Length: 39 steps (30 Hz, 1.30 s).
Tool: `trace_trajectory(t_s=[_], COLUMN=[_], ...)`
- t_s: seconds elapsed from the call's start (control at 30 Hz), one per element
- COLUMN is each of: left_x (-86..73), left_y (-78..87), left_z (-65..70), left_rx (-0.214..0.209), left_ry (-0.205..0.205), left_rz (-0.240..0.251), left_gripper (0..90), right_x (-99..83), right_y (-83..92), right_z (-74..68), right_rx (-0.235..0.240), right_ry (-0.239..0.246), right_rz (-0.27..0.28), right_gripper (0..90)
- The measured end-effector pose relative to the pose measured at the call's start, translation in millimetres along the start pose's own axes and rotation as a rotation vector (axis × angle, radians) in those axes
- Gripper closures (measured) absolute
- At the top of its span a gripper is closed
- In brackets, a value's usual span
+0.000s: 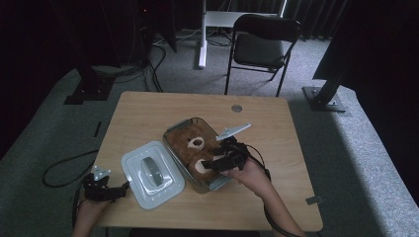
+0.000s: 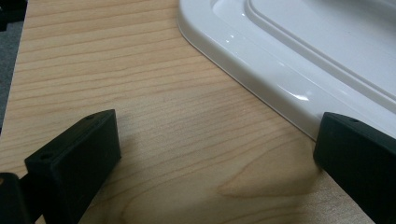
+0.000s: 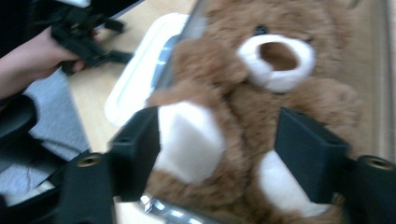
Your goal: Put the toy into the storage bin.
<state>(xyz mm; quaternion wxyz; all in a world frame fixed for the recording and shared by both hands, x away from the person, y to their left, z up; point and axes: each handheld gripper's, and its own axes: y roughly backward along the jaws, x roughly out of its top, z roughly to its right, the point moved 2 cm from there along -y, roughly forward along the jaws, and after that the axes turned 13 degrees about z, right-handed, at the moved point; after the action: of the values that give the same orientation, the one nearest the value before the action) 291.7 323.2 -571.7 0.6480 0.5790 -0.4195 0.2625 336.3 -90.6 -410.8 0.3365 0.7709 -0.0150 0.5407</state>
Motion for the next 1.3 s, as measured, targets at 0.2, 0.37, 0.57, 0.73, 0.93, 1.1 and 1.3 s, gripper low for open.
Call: trace_trajectory(t_s=[0.2,0.37,0.57,0.73,0.93,1.1,1.3], left_x=[0.0,0.0,0.0,-0.1,0.0,0.0,-0.1], left_y=[0.0,0.0,0.0,-0.1,0.0,0.0,0.0], left_z=[0.0,0.0,0.0,0.2,0.0,0.1,0.1], left_rx=[0.0,0.0,0.0,0.0,0.0,0.001,0.001], left_ry=[0.0,0.0,0.0,0.002,0.0,0.001,0.0], left_rz=[0.0,0.0,0.0,0.002,0.0,0.001,0.001], left_gripper=[1.2,1.2,1.2,1.2,1.2,1.2,1.2], right_x=[-2.1,-4.6,-10.6,-14.6,-6.4,4.6,-5.4], right_y=[2.0,-5.8,-20.6,-36.2,-60.2,-79.9,-114.6], right_z=[-13.5,-21.3,-23.0,-19.0,-17.3,-19.6,-23.7], right_rx=[0.018,0.032,0.032,0.029,0.038,0.076,0.052], right_ry=[0.084,0.129,0.156,0.161,0.218,0.279,0.364], right_rz=[-0.005,-0.062,-0.126,-0.164,-0.291,-0.462,-0.651], right_gripper=[69.6,84.7,89.3,89.5,89.9,90.0,90.0])
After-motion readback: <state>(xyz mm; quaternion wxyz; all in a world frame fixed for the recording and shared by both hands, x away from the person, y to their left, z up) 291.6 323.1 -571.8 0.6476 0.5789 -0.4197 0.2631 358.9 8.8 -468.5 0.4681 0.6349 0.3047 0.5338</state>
